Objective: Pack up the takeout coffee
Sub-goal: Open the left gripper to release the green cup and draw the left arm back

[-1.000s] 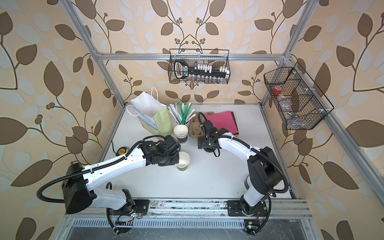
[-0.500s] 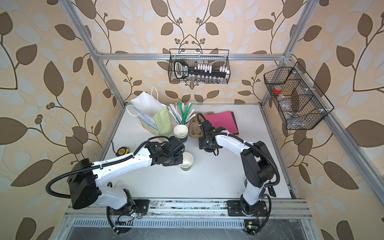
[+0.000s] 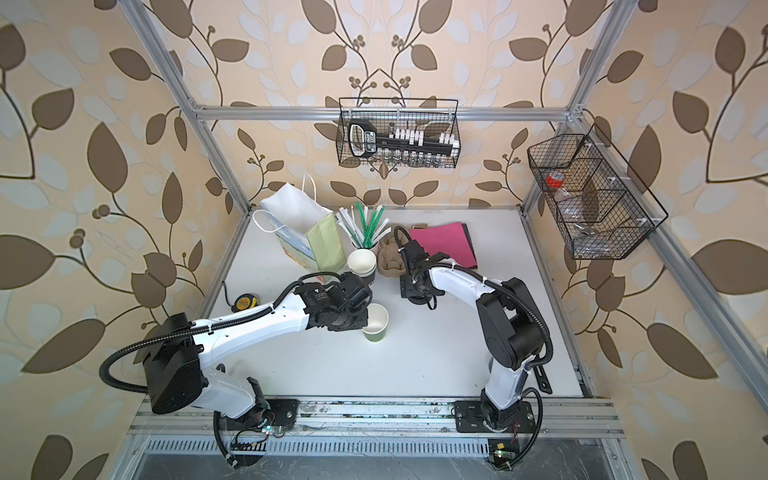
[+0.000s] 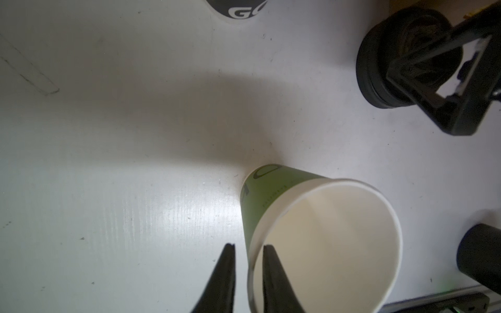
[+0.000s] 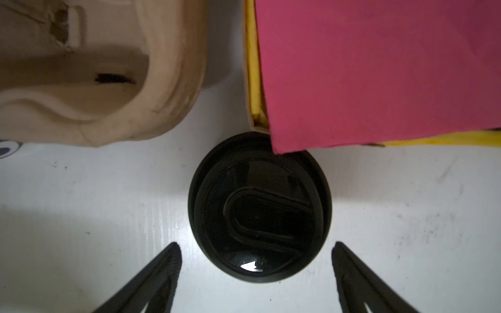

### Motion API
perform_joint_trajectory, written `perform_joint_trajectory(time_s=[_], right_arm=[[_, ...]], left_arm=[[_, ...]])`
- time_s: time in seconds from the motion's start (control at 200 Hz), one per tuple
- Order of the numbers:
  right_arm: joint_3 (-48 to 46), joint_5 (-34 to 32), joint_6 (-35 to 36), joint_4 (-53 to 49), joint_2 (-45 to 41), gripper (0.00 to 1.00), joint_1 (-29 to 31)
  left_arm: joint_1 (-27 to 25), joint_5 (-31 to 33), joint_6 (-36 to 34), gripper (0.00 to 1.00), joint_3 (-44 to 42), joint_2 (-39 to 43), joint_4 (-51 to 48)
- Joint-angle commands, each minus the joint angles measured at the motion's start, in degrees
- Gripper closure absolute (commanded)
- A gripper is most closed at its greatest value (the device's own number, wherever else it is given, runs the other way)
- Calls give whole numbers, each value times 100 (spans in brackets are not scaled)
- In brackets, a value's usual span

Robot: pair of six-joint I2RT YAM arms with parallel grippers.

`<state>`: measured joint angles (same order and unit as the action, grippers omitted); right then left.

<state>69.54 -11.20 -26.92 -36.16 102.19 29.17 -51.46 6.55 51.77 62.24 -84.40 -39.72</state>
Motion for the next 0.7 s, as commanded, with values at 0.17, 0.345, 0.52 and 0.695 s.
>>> perform_joint_trajectory(time_s=[0.17,0.345,0.52,0.695], right_arm=[[314,-98,98,-9,191,18,-43],[388,-208,125,-31,196,20,-46],[406,-257,144,-75,266,20,-43],[438,-251,164,-101,339,21,-46]], left_arm=[[-57,637,-237,38,839,375,-555],[-57,1308,-654,14,1202,775,-1098],[-57,1995,-1131,1,1391,1342,-1579],[-48,2643,-1787,1,1383,2033,-1804]])
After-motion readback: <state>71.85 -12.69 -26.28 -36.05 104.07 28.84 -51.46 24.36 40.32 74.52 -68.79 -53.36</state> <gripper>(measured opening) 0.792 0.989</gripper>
